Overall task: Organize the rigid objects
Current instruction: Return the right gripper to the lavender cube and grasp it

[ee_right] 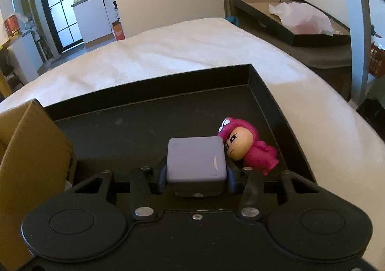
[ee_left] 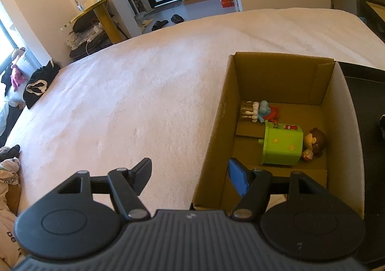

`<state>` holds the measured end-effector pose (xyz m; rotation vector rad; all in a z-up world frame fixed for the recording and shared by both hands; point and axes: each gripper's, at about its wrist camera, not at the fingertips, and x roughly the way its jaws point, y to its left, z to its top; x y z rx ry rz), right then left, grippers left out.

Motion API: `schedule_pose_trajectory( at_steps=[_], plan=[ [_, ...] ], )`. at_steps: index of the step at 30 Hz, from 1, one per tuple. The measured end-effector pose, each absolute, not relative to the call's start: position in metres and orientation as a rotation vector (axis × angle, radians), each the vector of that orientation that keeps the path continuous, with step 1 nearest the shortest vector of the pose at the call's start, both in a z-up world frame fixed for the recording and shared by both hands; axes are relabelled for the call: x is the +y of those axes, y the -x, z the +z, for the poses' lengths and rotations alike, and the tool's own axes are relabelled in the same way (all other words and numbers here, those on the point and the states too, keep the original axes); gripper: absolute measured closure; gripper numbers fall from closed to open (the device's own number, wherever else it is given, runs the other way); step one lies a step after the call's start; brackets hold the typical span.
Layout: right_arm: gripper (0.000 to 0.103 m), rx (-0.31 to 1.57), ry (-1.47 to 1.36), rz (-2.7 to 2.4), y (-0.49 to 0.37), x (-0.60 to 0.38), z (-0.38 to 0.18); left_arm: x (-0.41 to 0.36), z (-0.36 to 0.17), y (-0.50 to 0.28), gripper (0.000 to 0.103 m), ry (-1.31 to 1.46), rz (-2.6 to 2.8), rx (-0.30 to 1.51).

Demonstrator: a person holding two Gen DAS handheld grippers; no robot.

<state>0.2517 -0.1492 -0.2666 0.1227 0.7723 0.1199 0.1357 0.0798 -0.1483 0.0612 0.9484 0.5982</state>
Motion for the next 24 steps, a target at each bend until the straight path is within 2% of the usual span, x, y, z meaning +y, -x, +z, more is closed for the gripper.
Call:
schedule_pose_trajectory(
  at_steps=[24],
  plan=[
    [0.059, 0.633, -0.047, 0.241, -0.218, -0.139, -0.193, 0.101, -0.143, -0.12, 0.034, 0.105, 0.538, 0.886]
  ],
)
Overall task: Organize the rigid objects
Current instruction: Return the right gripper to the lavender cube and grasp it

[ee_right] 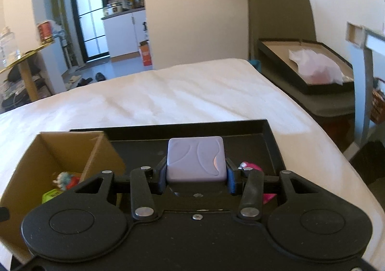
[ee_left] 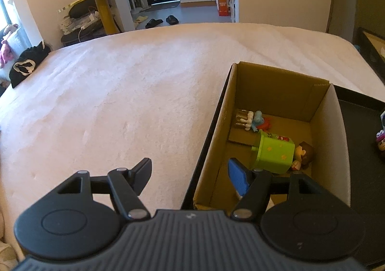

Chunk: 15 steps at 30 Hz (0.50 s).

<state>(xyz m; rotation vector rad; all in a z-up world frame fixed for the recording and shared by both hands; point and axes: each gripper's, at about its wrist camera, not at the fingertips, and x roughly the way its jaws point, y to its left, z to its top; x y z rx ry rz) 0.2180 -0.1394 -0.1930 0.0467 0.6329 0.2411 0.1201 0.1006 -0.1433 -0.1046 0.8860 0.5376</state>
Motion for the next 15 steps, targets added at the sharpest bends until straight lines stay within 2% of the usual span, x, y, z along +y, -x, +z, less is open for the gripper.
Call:
schedule_pose_trajectory(
  at_steps=[15],
  plan=[
    [0.059, 0.579, 0.005, 0.353, -0.2, -0.103, -0.168, 0.113, -0.145, -0.112, 0.035, 0.185, 0.505, 0.833]
  ],
)
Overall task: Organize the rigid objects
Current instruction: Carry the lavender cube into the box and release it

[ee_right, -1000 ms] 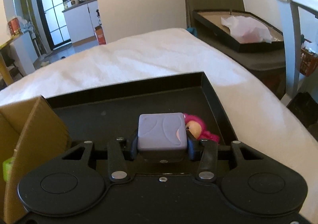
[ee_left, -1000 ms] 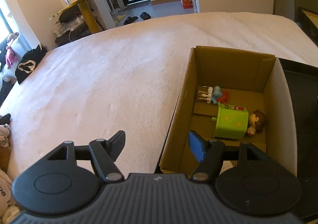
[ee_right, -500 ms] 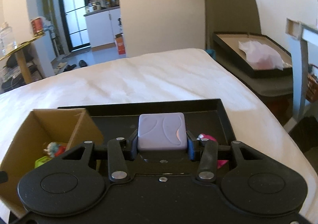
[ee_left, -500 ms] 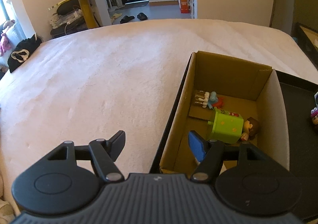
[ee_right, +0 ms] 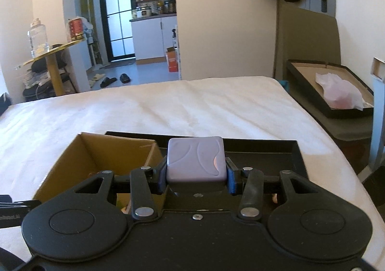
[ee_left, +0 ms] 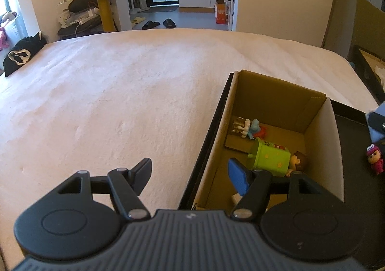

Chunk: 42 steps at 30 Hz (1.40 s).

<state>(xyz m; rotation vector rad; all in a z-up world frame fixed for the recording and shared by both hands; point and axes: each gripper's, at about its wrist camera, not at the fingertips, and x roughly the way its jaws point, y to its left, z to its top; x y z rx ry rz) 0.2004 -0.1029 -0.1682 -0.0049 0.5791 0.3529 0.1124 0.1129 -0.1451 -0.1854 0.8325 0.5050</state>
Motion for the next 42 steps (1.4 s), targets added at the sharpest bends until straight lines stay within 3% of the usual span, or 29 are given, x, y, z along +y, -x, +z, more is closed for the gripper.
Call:
schedule_pose_trajectory(
  at_steps=[13, 18, 26, 42],
  plan=[
    [0.059, 0.575, 0.044, 0.436, -0.195, -0.065, -0.166, 0.124, -0.15, -0.11, 0.041, 0.258, 0.453, 0.826],
    [0.059, 0.574, 0.067, 0.478, -0.191, -0.046, -0.165, 0.128, -0.155, -0.11, 0.065, 0.282, 0.441, 0.841],
    [0.059, 0.624, 0.093, 0.538, -0.19, -0.016, -0.175, 0.132, -0.159, -0.109, 0.085, 0.313, 0.389, 0.824],
    [0.057, 0.632, 0.094, 0.56, -0.177, -0.02, -0.177, 0.132, -0.158, -0.109, 0.087, 0.316, 0.397, 0.826]
  ],
)
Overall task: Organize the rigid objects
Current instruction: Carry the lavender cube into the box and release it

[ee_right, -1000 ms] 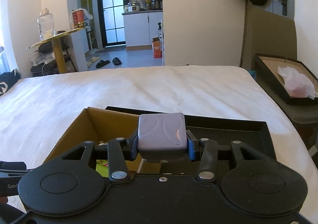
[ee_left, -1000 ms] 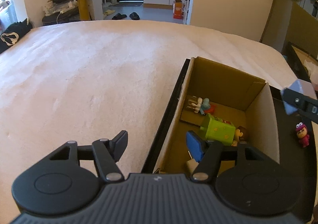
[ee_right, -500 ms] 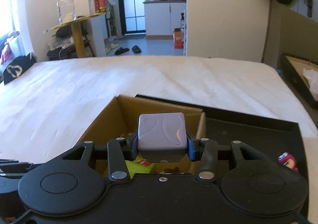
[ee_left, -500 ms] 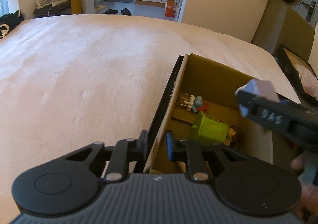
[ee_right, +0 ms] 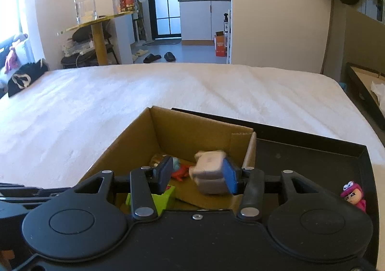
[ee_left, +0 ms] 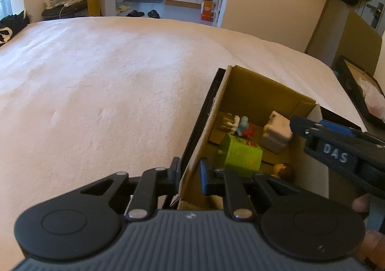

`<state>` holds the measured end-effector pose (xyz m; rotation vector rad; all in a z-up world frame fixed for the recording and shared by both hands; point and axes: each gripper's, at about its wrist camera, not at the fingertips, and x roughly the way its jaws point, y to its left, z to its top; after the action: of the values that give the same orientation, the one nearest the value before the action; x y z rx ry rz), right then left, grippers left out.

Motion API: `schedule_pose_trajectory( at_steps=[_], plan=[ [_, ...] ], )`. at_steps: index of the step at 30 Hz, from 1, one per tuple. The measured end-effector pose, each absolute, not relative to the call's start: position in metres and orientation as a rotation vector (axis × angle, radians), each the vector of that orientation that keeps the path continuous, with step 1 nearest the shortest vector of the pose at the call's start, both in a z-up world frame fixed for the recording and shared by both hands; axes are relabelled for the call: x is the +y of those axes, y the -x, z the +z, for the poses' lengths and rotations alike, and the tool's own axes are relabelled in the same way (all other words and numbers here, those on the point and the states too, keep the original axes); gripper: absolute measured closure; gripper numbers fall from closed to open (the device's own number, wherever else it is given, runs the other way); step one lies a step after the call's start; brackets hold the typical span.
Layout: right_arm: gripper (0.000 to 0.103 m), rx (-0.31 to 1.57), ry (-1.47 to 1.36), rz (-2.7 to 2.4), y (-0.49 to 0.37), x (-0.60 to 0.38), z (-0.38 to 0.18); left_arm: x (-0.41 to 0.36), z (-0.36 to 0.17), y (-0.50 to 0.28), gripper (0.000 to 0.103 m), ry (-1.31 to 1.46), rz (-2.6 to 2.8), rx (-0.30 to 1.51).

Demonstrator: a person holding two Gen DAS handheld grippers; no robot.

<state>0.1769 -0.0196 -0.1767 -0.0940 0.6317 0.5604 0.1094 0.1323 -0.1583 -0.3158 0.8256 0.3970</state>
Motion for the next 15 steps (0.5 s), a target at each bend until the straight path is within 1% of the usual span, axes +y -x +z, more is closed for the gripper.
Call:
schedule_pose_trajectory(
  at_steps=[6, 9, 15],
  plan=[
    [0.057, 0.601, 0.073, 0.54, -0.175, -0.037, -0.164, 0.128, -0.158, -0.112, 0.087, 0.296, 0.41, 0.841],
    [0.057, 0.589, 0.073, 0.515, -0.178, -0.047, -0.16, 0.126, -0.158, -0.114, 0.084, 0.286, 0.417, 0.85],
    [0.057, 0.622, 0.031, 0.429, -0.195, -0.071, -0.169, 0.127, -0.158, -0.115, 0.083, 0.28, 0.425, 0.862]
  ],
)
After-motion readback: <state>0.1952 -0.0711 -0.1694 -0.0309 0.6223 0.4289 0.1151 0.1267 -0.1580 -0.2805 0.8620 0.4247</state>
